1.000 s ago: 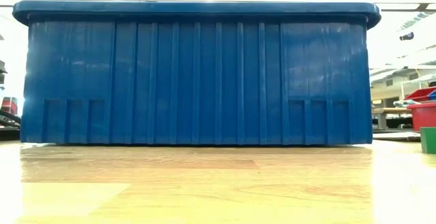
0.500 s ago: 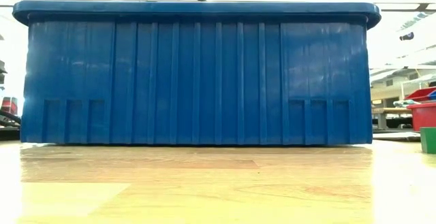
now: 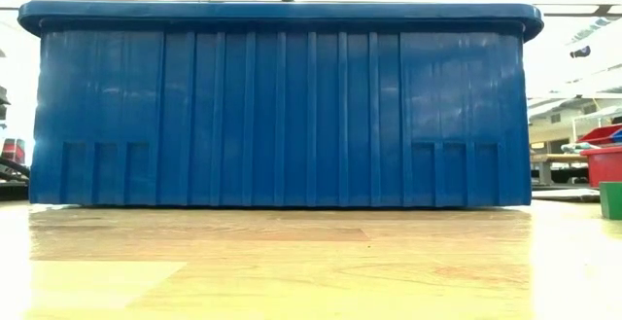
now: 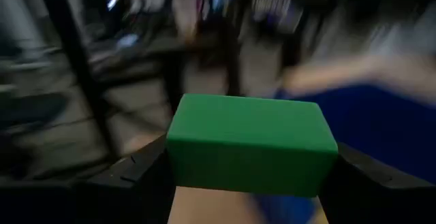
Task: Sort blocks
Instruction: Remove the green block from the blue bin
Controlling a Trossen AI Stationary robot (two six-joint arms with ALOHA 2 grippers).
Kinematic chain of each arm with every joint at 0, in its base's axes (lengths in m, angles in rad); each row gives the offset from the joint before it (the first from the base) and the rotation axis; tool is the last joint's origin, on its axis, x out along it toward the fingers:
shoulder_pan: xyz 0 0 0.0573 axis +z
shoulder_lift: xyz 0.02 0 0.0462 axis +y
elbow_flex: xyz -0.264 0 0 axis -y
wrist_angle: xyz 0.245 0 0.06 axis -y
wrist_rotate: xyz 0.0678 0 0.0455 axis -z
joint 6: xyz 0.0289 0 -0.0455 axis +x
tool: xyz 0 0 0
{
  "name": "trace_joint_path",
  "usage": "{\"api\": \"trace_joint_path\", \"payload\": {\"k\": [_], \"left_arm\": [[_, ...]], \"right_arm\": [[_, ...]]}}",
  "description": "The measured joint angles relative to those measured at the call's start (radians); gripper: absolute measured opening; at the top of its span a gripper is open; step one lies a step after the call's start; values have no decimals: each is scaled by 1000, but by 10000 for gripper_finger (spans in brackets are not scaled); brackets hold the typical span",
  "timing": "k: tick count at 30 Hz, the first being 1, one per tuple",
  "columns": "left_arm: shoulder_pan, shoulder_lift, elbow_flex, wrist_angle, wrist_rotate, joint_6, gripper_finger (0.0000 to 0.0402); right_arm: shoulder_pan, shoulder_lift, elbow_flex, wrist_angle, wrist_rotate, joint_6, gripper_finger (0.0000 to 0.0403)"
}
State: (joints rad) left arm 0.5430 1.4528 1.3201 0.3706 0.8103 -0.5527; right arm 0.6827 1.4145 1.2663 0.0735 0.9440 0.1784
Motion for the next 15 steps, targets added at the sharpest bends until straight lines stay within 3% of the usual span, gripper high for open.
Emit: {"api": "trace_joint_path", "payload": {"k": [3, 7, 10, 15], "left_arm": [[0, 0, 0, 0, 6, 0, 168], [0, 0, 0, -3, 7, -1, 168], [0, 0, 0, -4, 13, -1, 168], [0, 0, 0, -12, 15, -1, 168]], "right_arm": [[-49, -12, 0, -274, -189, 369, 271], [-92, -7, 0, -560, -470, 685, 271], [-101, 11, 0, -749, -632, 837, 271], [-58, 49, 0, -968, -786, 961, 271]]}}
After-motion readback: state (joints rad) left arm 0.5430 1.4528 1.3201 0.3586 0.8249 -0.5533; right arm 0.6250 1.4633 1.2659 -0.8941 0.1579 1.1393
